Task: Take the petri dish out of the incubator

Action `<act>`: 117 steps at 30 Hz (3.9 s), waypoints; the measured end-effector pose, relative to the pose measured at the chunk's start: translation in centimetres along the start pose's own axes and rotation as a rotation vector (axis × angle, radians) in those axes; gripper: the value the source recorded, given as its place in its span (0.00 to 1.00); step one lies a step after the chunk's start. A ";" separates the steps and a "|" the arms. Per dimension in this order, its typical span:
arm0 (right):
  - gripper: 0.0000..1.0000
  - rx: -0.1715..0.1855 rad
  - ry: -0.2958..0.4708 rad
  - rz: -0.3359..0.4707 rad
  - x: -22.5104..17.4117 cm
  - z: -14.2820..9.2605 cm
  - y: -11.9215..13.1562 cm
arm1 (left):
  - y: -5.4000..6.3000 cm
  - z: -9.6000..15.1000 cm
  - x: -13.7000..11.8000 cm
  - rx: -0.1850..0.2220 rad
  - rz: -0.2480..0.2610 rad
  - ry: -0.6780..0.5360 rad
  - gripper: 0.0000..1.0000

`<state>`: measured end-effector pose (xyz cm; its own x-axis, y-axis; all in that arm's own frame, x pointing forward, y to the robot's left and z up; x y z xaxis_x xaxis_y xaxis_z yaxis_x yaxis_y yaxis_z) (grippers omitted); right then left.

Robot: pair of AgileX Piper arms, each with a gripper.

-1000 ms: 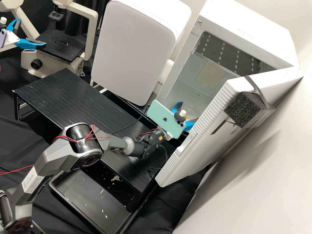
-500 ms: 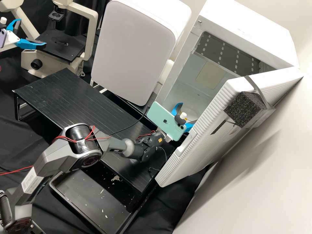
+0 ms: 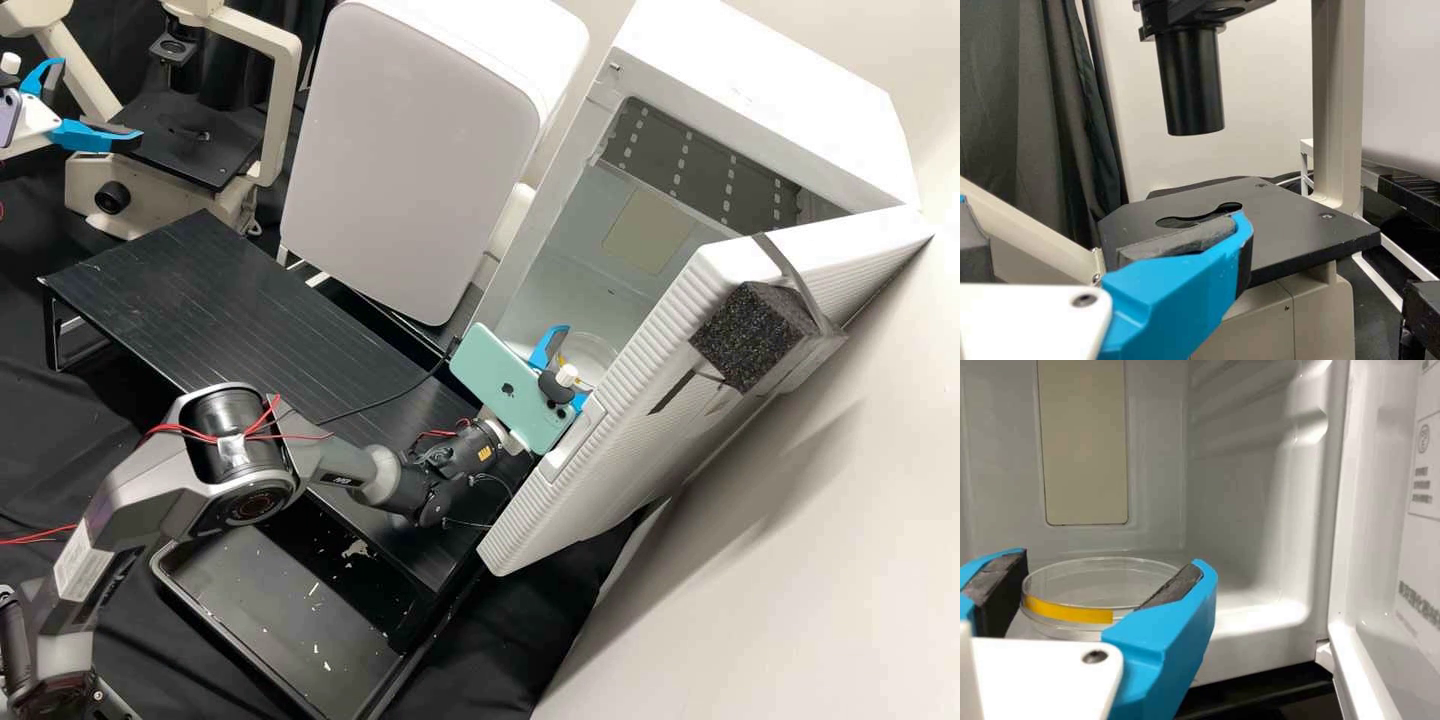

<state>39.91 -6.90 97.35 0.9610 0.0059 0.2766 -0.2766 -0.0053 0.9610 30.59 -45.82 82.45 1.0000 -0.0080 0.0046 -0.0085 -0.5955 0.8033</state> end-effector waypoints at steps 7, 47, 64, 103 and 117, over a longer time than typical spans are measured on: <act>0.00 -0.021 0.005 0.003 0.0 0.0 0.0 | 0.0 0.0 0.0 0.000 0.000 0.000 1.00; 0.00 -0.049 0.005 -0.023 1.0 -0.1 -1.7 | 0.0 0.0 0.0 0.000 0.000 0.000 1.00; 1.00 -0.071 -0.011 -0.029 1.1 0.1 -1.9 | 0.0 0.0 0.0 0.000 0.000 0.000 1.00; 1.00 -0.006 -0.037 -0.087 1.5 0.4 -1.5 | 0.0 0.0 0.0 0.000 0.000 0.000 1.00; 1.00 0.038 -0.037 -0.126 2.0 0.7 -1.8 | 0.0 0.0 0.0 0.000 0.000 0.000 1.00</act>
<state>42.30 -7.53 96.12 0.9879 -0.0280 0.1524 -0.1535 -0.0443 0.9871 30.59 -45.82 82.45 1.0000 -0.0080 0.0046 -0.0085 -0.5955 0.8033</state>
